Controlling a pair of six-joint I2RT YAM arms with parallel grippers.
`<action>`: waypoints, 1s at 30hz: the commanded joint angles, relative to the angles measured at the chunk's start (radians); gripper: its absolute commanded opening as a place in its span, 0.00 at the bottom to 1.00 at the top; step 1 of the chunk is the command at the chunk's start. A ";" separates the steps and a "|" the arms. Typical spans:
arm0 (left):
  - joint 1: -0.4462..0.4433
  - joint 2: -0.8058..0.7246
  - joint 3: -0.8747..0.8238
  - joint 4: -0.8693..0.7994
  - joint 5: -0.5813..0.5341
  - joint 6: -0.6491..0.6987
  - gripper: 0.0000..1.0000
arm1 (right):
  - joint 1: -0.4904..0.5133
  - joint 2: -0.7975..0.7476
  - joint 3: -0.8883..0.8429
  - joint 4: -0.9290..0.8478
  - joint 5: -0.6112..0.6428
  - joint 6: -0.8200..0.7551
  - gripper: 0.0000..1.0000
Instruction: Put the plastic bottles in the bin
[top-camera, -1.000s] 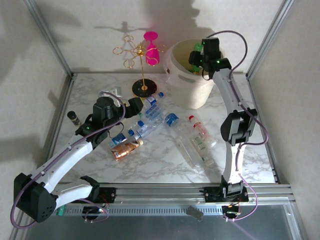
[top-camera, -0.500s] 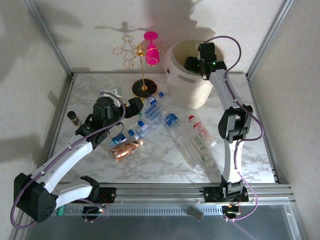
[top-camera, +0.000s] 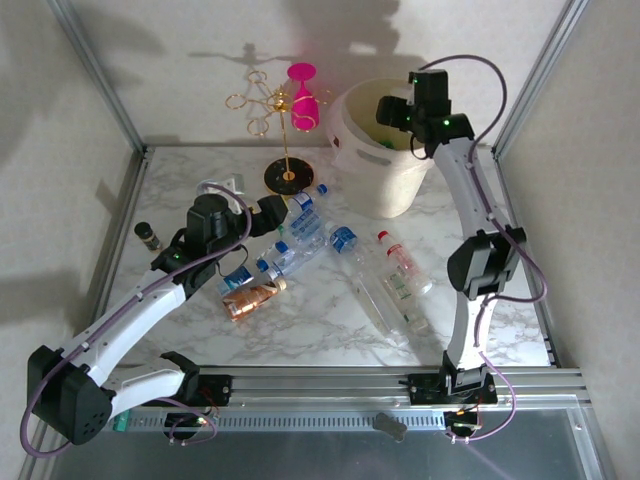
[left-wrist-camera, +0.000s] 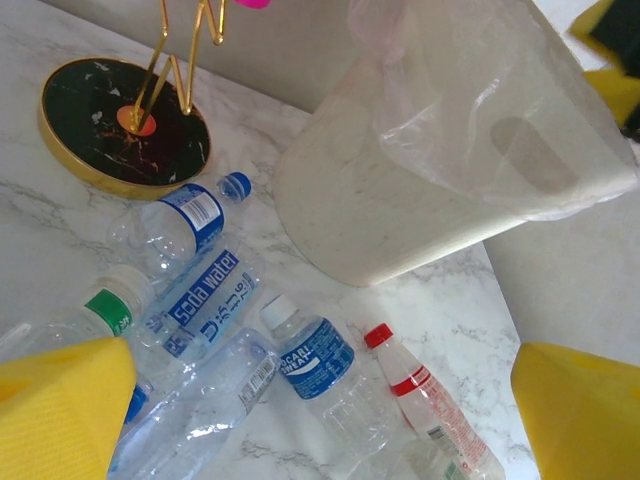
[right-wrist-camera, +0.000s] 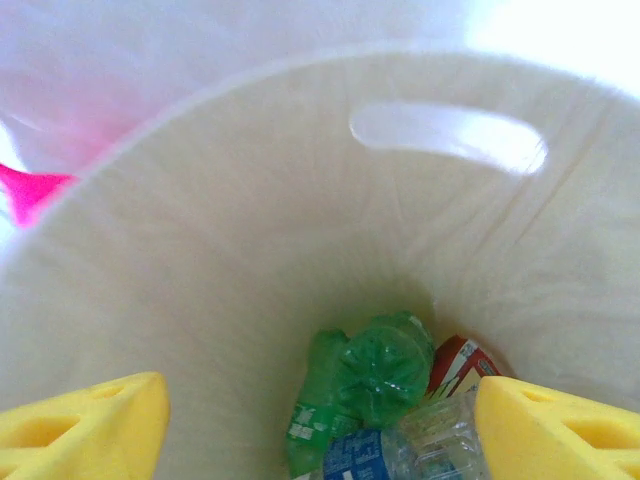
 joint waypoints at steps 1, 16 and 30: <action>-0.036 -0.034 0.042 -0.028 -0.022 0.006 0.97 | 0.045 -0.122 -0.044 0.001 0.008 -0.013 0.79; -0.169 -0.199 0.025 -0.249 -0.114 0.057 0.96 | 0.372 -0.668 -0.741 0.130 0.138 -0.016 0.75; -0.169 -0.310 -0.170 -0.258 -0.116 -0.028 0.97 | 0.464 -0.638 -1.056 0.125 0.112 -0.027 0.76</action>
